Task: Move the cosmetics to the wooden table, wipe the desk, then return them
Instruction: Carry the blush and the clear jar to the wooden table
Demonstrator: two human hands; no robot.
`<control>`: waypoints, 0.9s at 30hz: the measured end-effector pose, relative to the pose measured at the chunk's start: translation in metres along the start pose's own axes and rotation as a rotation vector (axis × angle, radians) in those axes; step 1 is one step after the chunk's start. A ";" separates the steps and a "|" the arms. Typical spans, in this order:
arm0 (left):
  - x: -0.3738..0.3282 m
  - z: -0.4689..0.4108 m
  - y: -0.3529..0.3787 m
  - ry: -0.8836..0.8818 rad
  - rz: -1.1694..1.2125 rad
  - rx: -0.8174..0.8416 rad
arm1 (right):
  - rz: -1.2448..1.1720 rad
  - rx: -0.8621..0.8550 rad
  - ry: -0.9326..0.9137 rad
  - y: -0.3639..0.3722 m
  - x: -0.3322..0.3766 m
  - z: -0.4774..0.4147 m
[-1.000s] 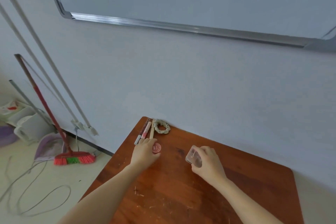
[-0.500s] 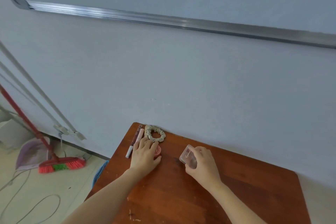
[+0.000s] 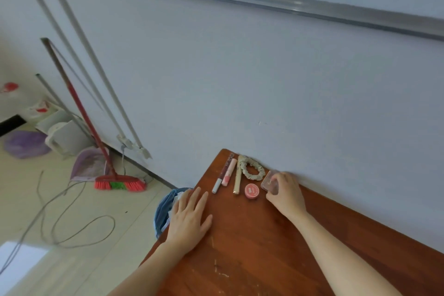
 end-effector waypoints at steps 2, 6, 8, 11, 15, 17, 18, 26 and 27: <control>0.002 0.003 0.007 0.036 -0.032 0.036 | -0.002 0.030 -0.005 0.004 0.002 -0.001; 0.007 0.004 0.012 0.028 -0.078 0.087 | -0.020 0.091 -0.002 0.008 0.007 -0.003; 0.010 0.005 0.013 0.013 -0.152 0.117 | -0.008 0.133 -0.020 0.005 0.010 -0.003; 0.009 0.008 0.013 0.050 -0.186 0.104 | 0.029 0.120 0.000 -0.004 0.016 0.004; -0.008 0.006 -0.001 0.175 -0.152 -0.035 | 0.071 0.045 0.042 -0.021 0.018 0.035; -0.025 0.001 -0.011 0.272 -0.064 -0.113 | 0.070 0.010 0.088 -0.031 0.017 0.058; -0.037 -0.002 -0.016 0.327 -0.002 -0.134 | 0.070 -0.012 0.118 -0.036 0.016 0.069; -0.171 0.040 -0.011 0.842 0.058 -0.051 | 0.206 -0.190 0.460 -0.087 0.012 0.205; -0.182 0.052 -0.008 0.893 0.014 -0.030 | 0.237 -0.192 0.517 -0.092 0.013 0.226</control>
Point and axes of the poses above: each hand's wrist, its own z-axis away from the middle knuckle, its own y-axis out of the palm, x = y × z, the point moved 3 cm from there along -z, towards the middle knuckle, and after that the axes turned 12 degrees about -y, right-handed, at the moved point
